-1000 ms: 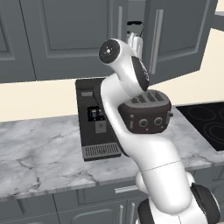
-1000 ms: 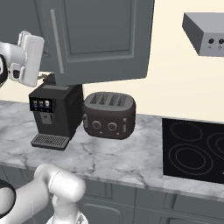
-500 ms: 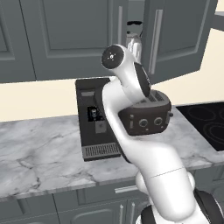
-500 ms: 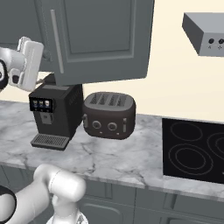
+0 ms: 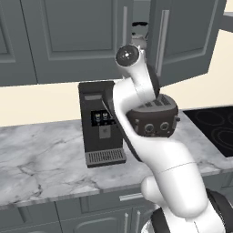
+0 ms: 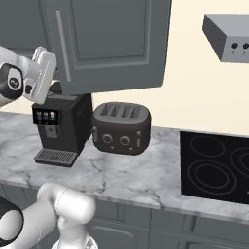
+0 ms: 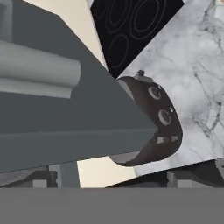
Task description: Open the cabinet, pick the kettle from the cabinet, and place it in the sink.
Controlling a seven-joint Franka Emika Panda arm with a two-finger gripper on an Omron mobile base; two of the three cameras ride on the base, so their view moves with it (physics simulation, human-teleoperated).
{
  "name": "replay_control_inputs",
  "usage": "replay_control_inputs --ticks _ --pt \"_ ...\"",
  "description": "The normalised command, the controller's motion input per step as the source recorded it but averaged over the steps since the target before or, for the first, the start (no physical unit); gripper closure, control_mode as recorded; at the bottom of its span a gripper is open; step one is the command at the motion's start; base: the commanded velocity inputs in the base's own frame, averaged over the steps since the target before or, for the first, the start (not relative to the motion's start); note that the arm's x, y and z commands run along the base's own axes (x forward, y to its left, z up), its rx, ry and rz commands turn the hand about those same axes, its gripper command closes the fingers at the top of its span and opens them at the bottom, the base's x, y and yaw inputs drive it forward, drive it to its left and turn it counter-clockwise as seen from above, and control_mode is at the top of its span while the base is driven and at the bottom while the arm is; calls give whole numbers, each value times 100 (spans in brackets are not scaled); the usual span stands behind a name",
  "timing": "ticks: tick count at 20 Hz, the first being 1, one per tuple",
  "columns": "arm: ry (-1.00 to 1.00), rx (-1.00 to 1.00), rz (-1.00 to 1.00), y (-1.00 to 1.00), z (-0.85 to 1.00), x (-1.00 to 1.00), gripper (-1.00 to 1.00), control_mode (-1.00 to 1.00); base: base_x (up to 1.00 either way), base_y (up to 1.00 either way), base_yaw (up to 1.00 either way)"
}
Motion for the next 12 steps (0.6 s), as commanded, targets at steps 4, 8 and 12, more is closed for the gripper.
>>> replay_control_inputs --ticks 4,8,12 --pt "10 7 12 -14 -6 41 -100 -100 0 0 0" --pt "1 0 6 -33 -3 -4 -100 -100 0 0 0" --pt "0 0 0 -47 -6 -36 -100 -100 0 0 0"
